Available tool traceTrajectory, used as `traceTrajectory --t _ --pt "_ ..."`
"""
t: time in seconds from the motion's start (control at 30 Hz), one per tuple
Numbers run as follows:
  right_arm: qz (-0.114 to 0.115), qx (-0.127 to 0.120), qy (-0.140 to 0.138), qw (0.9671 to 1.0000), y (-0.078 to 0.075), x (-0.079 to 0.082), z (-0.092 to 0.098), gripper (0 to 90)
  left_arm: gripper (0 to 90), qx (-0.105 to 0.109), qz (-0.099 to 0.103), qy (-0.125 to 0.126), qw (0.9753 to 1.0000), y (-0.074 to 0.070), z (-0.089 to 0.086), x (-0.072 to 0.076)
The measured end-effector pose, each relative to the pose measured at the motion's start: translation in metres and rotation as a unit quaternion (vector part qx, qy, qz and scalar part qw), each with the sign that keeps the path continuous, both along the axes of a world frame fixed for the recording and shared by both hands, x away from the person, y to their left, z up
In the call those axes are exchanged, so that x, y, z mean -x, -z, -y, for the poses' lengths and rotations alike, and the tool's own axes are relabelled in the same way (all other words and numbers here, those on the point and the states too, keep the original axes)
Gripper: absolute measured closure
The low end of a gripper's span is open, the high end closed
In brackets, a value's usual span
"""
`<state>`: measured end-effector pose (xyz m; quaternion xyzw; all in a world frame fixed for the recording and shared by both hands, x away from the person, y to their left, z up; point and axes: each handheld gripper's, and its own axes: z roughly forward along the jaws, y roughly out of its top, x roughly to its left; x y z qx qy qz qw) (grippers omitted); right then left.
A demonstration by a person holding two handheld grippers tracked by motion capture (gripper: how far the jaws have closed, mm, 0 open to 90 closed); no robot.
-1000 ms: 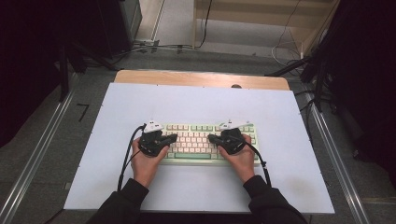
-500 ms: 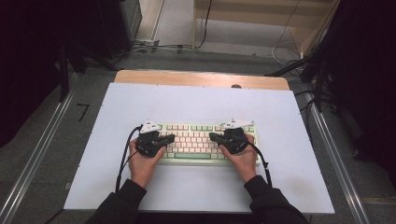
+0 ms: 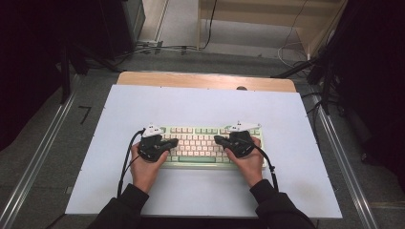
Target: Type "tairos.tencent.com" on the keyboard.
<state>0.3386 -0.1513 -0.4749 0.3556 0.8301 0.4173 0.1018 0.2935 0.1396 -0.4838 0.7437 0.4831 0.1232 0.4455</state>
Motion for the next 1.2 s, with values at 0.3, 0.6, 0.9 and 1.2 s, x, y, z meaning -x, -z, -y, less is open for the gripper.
traceTrajectory --t 0.3,0.6,0.9,1.2 --pt "0.002 0.000 0.000 1.0000 -0.0004 0.0002 0.0004 87.9 90.0 -0.014 -0.008 0.002 0.9999 0.0053 0.0014 -0.0009" --pt "0.001 -0.001 0.001 1.0000 -0.0006 0.0004 0.0009 87.9 90.0 -0.021 -0.009 0.001 0.9997 0.0071 0.0021 -0.0013" --pt "0.001 0.001 0.001 1.0000 -0.0004 0.0005 0.0009 87.9 90.0 -0.023 -0.007 0.004 0.9997 0.0072 0.0030 -0.0009" --pt "0.001 0.001 0.002 1.0000 0.0000 0.0003 0.0012 87.8 90.0 -0.028 -0.006 0.003 0.9996 0.0071 0.0037 -0.0006"
